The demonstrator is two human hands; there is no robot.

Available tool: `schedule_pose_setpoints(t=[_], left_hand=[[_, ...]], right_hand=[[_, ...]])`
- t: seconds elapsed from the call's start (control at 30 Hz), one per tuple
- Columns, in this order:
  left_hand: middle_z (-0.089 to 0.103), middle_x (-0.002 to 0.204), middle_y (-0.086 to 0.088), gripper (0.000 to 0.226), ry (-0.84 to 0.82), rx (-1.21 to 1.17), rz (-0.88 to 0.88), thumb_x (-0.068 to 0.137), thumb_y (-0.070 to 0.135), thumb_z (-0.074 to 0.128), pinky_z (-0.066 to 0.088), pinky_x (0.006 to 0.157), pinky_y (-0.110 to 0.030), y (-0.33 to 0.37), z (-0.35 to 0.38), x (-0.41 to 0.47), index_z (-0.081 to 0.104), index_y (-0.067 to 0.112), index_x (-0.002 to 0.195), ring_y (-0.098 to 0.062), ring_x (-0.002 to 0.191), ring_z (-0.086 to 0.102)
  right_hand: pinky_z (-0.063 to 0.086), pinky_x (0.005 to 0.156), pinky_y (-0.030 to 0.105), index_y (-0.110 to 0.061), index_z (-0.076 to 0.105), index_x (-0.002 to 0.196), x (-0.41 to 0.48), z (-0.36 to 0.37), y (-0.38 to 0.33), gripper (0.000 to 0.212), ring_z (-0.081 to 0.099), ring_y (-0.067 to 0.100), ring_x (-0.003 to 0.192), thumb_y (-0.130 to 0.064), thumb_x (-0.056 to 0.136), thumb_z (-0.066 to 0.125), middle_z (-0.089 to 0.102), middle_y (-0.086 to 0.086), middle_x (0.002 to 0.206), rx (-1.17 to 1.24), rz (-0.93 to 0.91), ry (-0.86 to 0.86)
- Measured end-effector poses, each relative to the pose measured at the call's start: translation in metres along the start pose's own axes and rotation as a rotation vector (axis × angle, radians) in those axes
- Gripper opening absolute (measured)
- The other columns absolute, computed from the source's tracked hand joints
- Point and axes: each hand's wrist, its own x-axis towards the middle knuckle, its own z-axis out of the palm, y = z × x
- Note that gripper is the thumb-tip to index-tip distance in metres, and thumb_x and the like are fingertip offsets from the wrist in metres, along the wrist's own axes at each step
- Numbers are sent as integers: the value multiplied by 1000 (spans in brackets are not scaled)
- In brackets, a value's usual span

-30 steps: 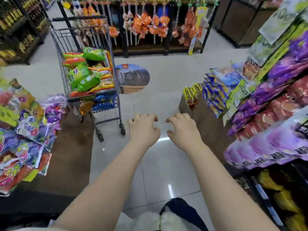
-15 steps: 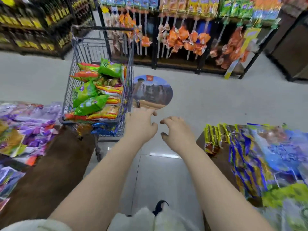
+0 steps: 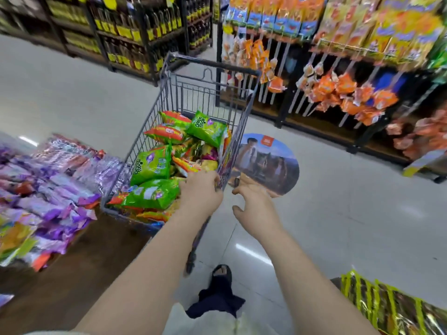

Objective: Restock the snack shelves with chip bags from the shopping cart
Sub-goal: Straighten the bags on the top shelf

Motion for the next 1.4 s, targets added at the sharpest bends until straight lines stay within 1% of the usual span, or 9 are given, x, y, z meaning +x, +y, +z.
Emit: schedule_pose_setpoints(t=[0.13,0.27,0.43,0.8,0.93,1.1,1.2,1.27,1.4], left_hand=[[62,114,-4,30,13,18,-66,85,32,59,41,96,-46,-6,-14,98,62,30,114,-31,115,50],[65,113,0,27,46,-28,-133,85,30,60,41,93,-46,-21,-27,181,65,30,112,-29,114,51],[65,112,-2,30,18,-28,-253,86,31,61,40,97,-48,-46,-14,235,64,30,116,-29,114,50],[59,118,-7,32,-161,-44,-698,86,25,58,36,98,-45,-91,49,335,62,26,117,-30,120,45],[64,115,-6,35,-252,-212,-796,86,29,60,46,87,-39,-89,81,381,58,26,120,-30,111,55],[60,119,-9,65,-374,-729,-1044,88,42,68,44,61,-27,-76,126,428,40,17,141,-21,85,61],[46,143,-10,84,-355,-913,-1155,85,46,71,52,89,-36,-67,152,444,29,15,150,-26,114,57],[45,146,-9,86,-268,-1030,-1190,84,44,73,46,103,-43,-61,163,448,27,14,151,-28,123,53],[51,138,-9,76,-77,-1241,-1248,87,24,73,44,94,-32,-52,175,451,30,8,148,-21,111,54]], right_hand=[[43,86,39,-22,61,108,110,-18,4,25,50,29,108,-23,83,60,60,0,110,-169,-37,-7],[44,77,39,-23,64,104,200,-26,11,26,52,32,103,-19,79,56,61,3,105,-130,-46,2],[46,92,41,-21,61,121,282,-14,21,39,48,30,113,-21,82,62,59,4,116,-83,-113,-171],[44,95,39,-17,53,130,481,76,55,51,49,30,121,-25,82,67,56,10,128,-157,-245,-515],[45,93,41,-16,52,125,552,96,82,46,51,35,118,-27,84,67,55,12,124,-186,-215,-555],[41,99,43,-5,42,137,607,117,113,53,46,40,123,-23,90,61,50,24,131,-212,-159,-667],[41,99,43,-1,45,134,616,126,122,52,48,40,123,-23,90,62,50,25,131,-56,-89,-743],[46,93,43,-4,52,124,615,132,127,42,55,38,116,-22,89,64,57,23,124,36,-61,-797],[47,90,38,-6,53,127,606,138,138,40,59,33,112,-16,90,62,63,17,121,122,-59,-790]])
